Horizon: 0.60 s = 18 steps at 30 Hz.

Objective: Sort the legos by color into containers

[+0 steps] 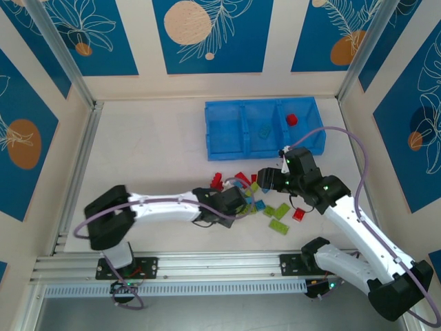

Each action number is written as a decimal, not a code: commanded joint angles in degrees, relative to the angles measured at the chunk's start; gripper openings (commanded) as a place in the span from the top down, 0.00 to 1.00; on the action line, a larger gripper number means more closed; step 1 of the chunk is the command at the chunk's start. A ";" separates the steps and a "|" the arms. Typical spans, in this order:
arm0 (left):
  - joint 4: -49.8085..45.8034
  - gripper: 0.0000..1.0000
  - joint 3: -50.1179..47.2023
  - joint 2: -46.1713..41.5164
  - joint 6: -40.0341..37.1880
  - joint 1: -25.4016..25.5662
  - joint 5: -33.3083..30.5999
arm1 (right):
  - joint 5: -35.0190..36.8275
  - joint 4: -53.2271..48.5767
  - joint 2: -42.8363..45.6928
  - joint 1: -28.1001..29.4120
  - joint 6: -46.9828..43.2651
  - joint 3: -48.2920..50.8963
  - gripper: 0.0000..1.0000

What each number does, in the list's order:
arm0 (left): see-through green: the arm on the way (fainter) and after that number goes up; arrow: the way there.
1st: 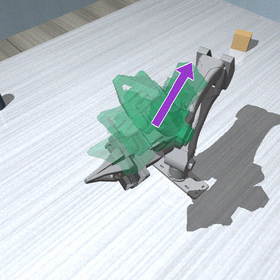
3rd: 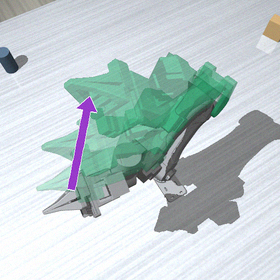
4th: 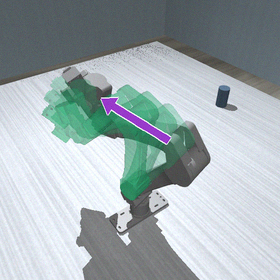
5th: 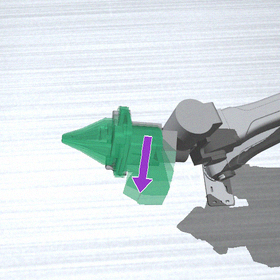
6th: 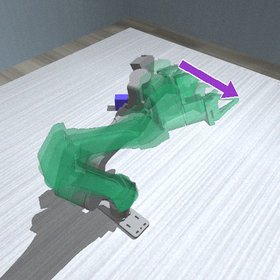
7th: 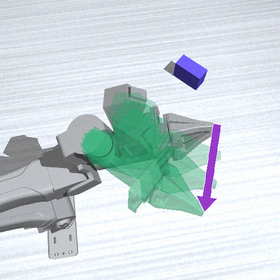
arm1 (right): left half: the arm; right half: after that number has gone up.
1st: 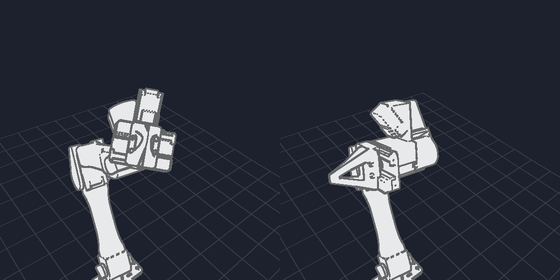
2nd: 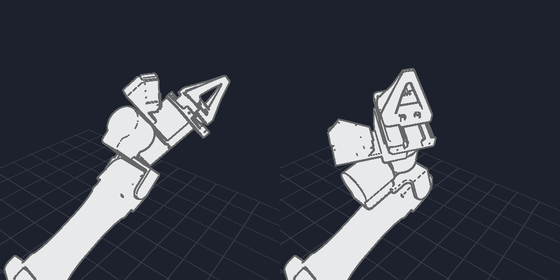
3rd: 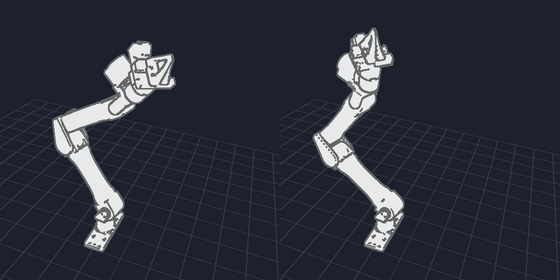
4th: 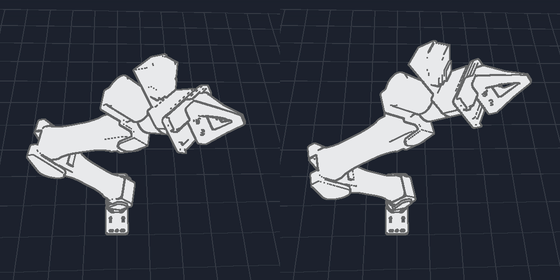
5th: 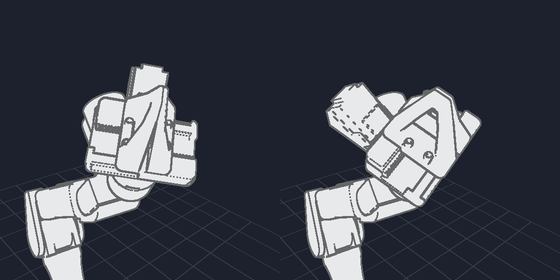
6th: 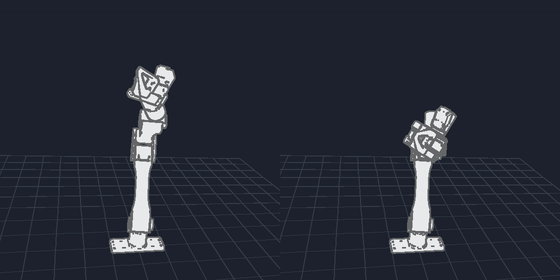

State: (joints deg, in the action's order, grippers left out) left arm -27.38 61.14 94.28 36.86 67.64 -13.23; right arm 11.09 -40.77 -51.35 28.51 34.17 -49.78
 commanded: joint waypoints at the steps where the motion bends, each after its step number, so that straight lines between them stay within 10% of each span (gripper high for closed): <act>1: -1.98 0.73 2.28 -9.61 -3.88 -0.92 -6.02 | 0.53 -0.21 2.75 0.39 1.64 -0.94 0.29; 6: 3.07 0.73 8.23 -8.25 -9.08 -11.18 -7.24 | 2.00 0.91 5.41 0.32 3.64 0.24 0.28; 18: -4.25 0.78 52.43 30.36 -12.42 -28.24 -1.85 | -0.09 -2.41 7.47 0.58 4.50 -1.69 0.28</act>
State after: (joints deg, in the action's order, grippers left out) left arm -26.09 106.19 120.27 26.35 40.34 -17.02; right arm 11.77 -41.19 -45.04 28.56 37.78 -49.74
